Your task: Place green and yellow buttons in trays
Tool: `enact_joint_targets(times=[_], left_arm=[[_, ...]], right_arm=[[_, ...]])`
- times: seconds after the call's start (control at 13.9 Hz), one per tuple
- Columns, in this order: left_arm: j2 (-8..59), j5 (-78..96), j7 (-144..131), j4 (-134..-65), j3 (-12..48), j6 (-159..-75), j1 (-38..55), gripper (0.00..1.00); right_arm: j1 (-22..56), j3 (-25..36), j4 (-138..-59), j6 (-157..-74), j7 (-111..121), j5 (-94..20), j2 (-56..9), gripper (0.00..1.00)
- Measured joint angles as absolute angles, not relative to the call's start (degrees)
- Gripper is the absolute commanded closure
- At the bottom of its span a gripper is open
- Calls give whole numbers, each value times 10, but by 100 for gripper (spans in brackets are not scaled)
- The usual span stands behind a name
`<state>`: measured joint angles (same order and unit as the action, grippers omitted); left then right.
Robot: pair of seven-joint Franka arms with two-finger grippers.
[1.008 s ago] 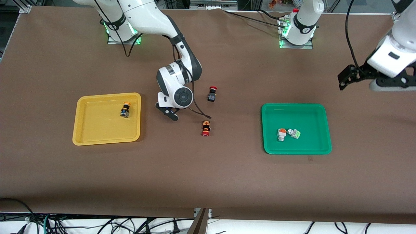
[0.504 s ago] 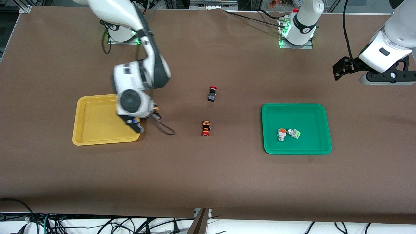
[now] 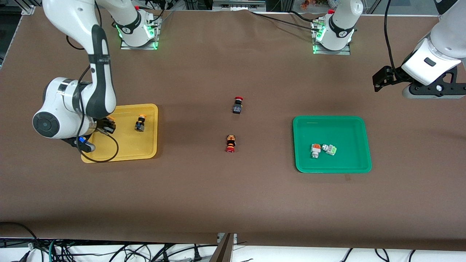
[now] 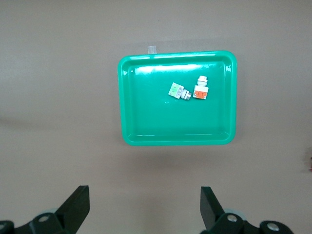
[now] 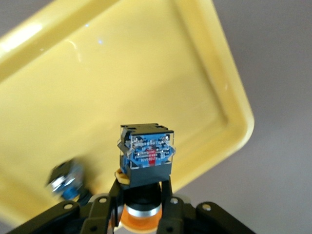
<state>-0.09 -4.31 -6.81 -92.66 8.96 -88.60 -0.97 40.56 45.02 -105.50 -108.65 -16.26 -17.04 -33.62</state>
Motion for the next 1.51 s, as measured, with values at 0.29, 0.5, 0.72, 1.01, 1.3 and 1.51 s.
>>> enact_joint_targets(times=[0.29, 0.5, 0.72, 1.01, 1.3, 1.51], left_arm=[[-1, -43, -65, -926, 90, -886, -10, 0], [-1, -43, -65, -926, 90, -885, -10, 0], [-1, -43, -65, -926, 90, -885, -10, 0], [-1, -43, -65, -926, 90, -884, -10, 0], [-1, -43, -65, -926, 90, -882, -10, 0], [-1, -43, -65, -926, 90, -882, -10, 0]], right_arm=[[417, 426, -1033, -1104, -157, -176, -390, 0], [422, 447, -952, -1009, -150, -176, -377, 0], [421, 489, -870, -909, -110, -176, -326, 0], [419, 508, -841, -861, -100, -176, -225, 0], [414, 498, -842, -857, -90, -138, -187, 0], [333, 399, -843, -837, -39, -94, -160, 0]])
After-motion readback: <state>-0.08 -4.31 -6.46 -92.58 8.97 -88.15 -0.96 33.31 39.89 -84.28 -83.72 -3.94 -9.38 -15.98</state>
